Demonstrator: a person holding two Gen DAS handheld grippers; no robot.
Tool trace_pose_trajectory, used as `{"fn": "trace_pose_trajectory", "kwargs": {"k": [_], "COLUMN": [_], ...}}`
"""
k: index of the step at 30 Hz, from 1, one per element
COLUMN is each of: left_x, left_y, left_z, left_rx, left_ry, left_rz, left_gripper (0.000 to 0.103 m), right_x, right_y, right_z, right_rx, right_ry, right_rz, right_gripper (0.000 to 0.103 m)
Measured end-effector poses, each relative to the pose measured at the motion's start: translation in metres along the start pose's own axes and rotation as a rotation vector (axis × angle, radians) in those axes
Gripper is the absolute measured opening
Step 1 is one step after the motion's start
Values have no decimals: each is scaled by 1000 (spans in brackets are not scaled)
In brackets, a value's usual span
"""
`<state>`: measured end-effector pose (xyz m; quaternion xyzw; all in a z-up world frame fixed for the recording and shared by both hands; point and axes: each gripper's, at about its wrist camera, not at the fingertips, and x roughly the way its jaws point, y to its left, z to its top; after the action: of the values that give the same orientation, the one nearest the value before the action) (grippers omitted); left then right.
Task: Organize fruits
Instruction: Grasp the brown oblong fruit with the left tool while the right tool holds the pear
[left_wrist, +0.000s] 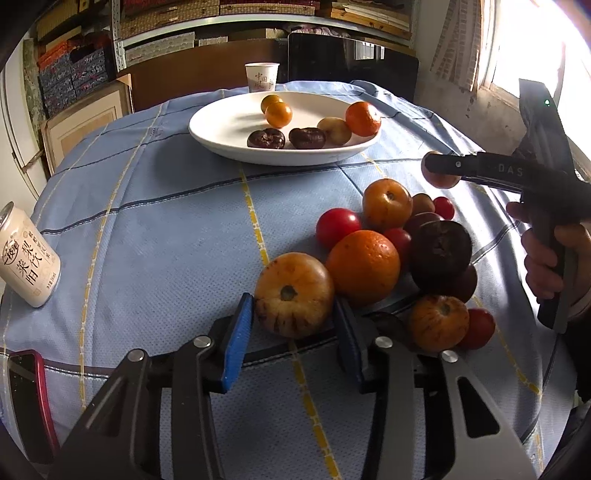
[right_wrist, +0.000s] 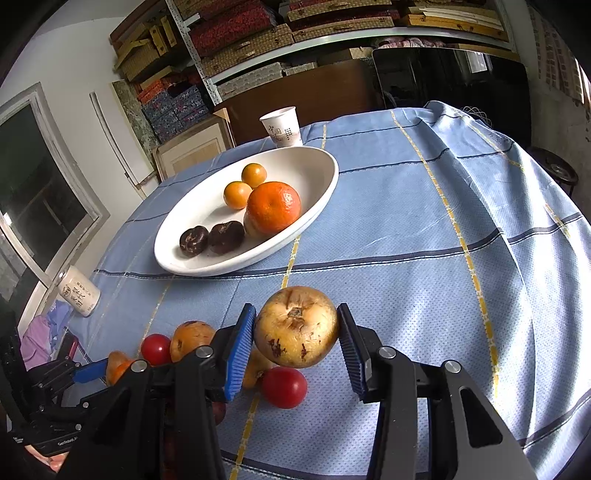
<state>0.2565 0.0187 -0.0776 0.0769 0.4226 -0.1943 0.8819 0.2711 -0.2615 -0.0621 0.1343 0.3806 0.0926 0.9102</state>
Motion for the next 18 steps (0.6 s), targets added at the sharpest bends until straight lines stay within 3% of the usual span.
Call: {"fn": "trace_pose_trajectory", "kwargs": {"k": [8,15,18], "left_x": [-11,-37,-52], "left_y": [8,23,25], "left_z": [1,8,31], "left_rx": [-41,-128,-109], "left_ry": [-35,-107,-143], "left_rz": [3,-72,-78], "left_gripper": [42,42,33], "right_x": [-6,-18,-14], "right_y": [3,17,30], "right_z": [0,3,11], "right_rx": [-27,-80,-111], "right_ry": [-49,-90,-68], "right_rz": [-24,15,52], "right_gripper": [45,45,45]}}
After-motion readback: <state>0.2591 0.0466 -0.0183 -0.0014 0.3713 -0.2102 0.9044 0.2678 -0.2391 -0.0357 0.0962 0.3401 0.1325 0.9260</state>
